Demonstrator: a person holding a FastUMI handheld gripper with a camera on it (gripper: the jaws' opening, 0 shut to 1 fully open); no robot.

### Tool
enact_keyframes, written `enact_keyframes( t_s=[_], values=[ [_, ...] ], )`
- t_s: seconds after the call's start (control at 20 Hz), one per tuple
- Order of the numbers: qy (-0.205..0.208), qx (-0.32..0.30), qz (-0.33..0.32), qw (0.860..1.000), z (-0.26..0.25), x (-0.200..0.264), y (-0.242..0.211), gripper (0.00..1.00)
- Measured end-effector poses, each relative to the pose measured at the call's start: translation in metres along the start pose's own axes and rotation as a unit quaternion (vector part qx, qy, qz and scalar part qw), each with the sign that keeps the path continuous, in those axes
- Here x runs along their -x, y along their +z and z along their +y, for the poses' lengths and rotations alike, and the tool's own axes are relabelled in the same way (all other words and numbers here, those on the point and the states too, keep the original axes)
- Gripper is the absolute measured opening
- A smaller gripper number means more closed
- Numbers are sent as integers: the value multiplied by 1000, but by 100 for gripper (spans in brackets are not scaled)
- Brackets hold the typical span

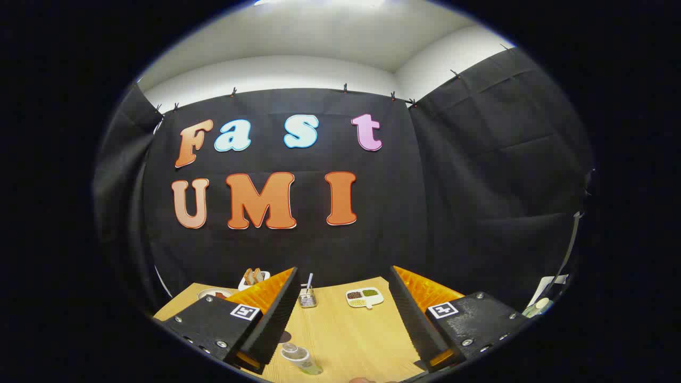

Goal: Take the bottle from table, then pour the juice into the cup, finally place the bottle on the coaster

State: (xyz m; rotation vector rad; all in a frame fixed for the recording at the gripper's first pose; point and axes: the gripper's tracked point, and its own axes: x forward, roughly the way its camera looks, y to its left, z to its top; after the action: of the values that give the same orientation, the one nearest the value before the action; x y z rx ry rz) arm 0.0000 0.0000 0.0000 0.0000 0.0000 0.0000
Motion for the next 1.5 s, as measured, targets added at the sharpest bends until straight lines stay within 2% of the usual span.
enact_keyframes(
  t_s=[0.6,1.0,1.2,1.5],
  values=[
    [37,-7,18,999,30,9,-11,99],
    [47,24,35,998,42,9,-31,99],
    [62,36,54,996,55,11,-61,99],
    [82,26,119,989,70,11,-133,99]
  ],
)
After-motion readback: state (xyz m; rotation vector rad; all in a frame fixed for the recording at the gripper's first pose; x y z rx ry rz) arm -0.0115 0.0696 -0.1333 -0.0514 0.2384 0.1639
